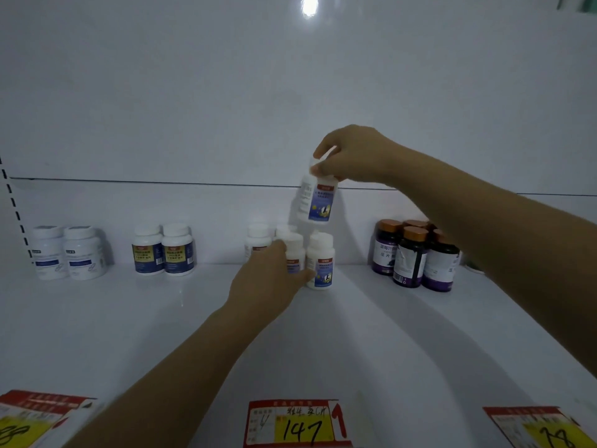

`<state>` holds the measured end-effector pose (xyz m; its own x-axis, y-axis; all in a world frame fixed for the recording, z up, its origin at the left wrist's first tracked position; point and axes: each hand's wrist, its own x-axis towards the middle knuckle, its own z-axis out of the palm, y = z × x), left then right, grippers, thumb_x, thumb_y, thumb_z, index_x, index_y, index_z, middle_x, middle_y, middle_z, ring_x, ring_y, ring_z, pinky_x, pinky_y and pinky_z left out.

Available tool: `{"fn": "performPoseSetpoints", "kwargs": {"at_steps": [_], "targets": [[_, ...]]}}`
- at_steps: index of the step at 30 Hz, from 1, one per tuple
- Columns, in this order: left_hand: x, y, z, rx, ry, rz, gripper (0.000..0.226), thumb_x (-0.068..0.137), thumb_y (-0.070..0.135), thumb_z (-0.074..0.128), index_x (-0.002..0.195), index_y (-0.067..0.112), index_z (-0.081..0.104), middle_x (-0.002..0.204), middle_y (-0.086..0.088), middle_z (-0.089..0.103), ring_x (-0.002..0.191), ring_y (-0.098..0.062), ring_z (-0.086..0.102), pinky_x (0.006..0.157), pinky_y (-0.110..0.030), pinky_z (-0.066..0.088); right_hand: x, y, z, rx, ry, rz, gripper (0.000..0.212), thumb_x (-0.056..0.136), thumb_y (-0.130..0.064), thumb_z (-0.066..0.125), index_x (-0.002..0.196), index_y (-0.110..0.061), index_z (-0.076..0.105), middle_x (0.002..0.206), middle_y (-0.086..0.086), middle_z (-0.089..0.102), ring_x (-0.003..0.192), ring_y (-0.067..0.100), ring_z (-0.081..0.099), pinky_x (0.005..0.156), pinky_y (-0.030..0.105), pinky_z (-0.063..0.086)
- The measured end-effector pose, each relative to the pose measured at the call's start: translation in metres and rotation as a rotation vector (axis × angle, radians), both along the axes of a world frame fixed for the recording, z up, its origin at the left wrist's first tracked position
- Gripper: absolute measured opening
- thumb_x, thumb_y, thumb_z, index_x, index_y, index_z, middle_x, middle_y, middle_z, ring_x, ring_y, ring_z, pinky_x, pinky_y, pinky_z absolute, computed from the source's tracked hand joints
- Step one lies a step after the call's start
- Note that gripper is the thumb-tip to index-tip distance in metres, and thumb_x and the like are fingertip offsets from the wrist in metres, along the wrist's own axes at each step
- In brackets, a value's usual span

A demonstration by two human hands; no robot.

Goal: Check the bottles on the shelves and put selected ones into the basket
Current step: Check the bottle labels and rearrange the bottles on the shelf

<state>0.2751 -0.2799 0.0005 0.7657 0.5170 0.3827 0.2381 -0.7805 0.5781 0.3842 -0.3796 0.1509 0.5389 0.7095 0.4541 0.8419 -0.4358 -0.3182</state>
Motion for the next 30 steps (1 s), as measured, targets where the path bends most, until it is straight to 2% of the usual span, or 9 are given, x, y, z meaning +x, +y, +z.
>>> {"fn": "performPoseSetpoints", "kwargs": {"at_steps": [3, 8, 11, 17, 19, 22, 25, 28, 30], "targets": [[0.003, 0.008, -0.017, 0.055, 0.218, -0.056, 0.057, 0.084, 0.051, 0.060, 0.129, 0.019, 0.049, 0.128, -0.001, 0.056, 0.115, -0.020, 0.054, 0.095, -0.032, 0.044, 0.013, 0.017, 0.004, 0.027, -0.054, -0.043, 0.036, 0.086, -0.025, 0.064, 0.119, -0.011, 0.062, 0.123, 0.004, 0.059, 0.114, 0.019, 0.054, 0.085, 0.023, 0.042], [0.002, 0.013, -0.035, 0.128, 0.603, 0.003, 0.090, 0.088, 0.068, 0.033, 0.148, 0.003, 0.016, 0.156, -0.016, 0.012, 0.144, -0.029, 0.012, 0.116, -0.037, 0.013, 0.036, 0.042, -0.019, -0.007, -0.089, -0.081, 0.035, 0.086, -0.020, 0.060, 0.120, -0.010, 0.061, 0.125, 0.007, 0.058, 0.116, 0.021, 0.053, 0.081, 0.020, 0.038], [0.001, 0.012, -0.041, 0.189, 0.640, 0.009, 0.090, 0.090, 0.068, 0.019, 0.150, 0.004, 0.000, 0.158, -0.015, -0.006, 0.146, -0.025, -0.005, 0.118, -0.037, -0.002, 0.045, 0.052, -0.043, -0.037, -0.060, -0.094, 0.034, 0.086, -0.017, 0.060, 0.118, -0.008, 0.062, 0.122, 0.009, 0.060, 0.112, 0.022, 0.054, 0.079, 0.021, 0.039], [0.002, 0.010, -0.045, 0.215, 0.676, 0.018, 0.086, 0.091, 0.067, 0.012, 0.150, 0.006, -0.006, 0.158, -0.013, -0.011, 0.146, -0.024, -0.009, 0.119, -0.037, -0.004, 0.048, 0.058, -0.076, -0.130, 0.003, -0.157, 0.033, 0.080, -0.012, 0.063, 0.107, 0.007, 0.065, 0.111, 0.023, 0.066, 0.100, 0.033, 0.062, 0.070, 0.037, 0.050], [0.002, 0.010, -0.044, 0.211, 0.678, 0.017, 0.086, 0.091, 0.066, 0.012, 0.149, 0.006, -0.006, 0.158, -0.013, -0.011, 0.146, -0.024, -0.009, 0.119, -0.037, -0.004, 0.049, 0.059, -0.086, -0.164, 0.036, -0.178, 0.032, 0.081, -0.014, 0.063, 0.106, 0.006, 0.065, 0.109, 0.021, 0.066, 0.090, 0.029, 0.060, 0.068, 0.032, 0.046], [0.001, 0.009, -0.044, 0.210, 0.685, 0.018, 0.086, 0.091, 0.066, 0.012, 0.149, 0.006, -0.006, 0.158, -0.013, -0.011, 0.146, -0.024, -0.009, 0.118, -0.036, -0.004, 0.052, 0.060, -0.095, -0.188, 0.091, -0.193, 0.030, 0.086, -0.018, 0.060, 0.108, 0.002, 0.064, 0.111, 0.017, 0.065, 0.093, 0.024, 0.058, 0.082, 0.035, 0.051], [0.000, 0.010, -0.042, 0.217, 0.684, 0.011, 0.085, 0.092, 0.065, 0.011, 0.149, 0.005, -0.006, 0.158, -0.013, -0.012, 0.146, -0.024, -0.009, 0.118, -0.036, -0.004, 0.052, 0.059, -0.094, -0.184, 0.124, -0.201, 0.030, 0.089, -0.019, 0.054, 0.110, 0.000, 0.063, 0.113, 0.016, 0.064, 0.090, 0.020, 0.052, 0.085, 0.035, 0.050], [0.000, 0.010, -0.042, 0.225, 0.699, -0.004, 0.085, 0.092, 0.065, 0.010, 0.149, 0.005, -0.006, 0.158, -0.014, -0.011, 0.146, -0.024, -0.009, 0.117, -0.037, -0.004, 0.048, 0.056, -0.090, -0.207, 0.131, -0.209, 0.032, 0.091, -0.022, 0.051, 0.111, -0.001, 0.063, 0.115, 0.014, 0.063, 0.103, 0.026, 0.057, 0.076, 0.030, 0.045], [0.000, 0.011, -0.041, 0.230, 0.716, -0.003, 0.085, 0.092, 0.065, 0.010, 0.149, 0.004, -0.006, 0.158, -0.014, -0.011, 0.146, -0.025, -0.008, 0.118, -0.037, -0.003, 0.045, 0.049, -0.086, -0.219, 0.119, -0.200, 0.032, 0.092, -0.021, 0.049, 0.111, 0.000, 0.062, 0.115, 0.016, 0.063, 0.102, 0.026, 0.058, 0.069, 0.025, 0.040]]}}
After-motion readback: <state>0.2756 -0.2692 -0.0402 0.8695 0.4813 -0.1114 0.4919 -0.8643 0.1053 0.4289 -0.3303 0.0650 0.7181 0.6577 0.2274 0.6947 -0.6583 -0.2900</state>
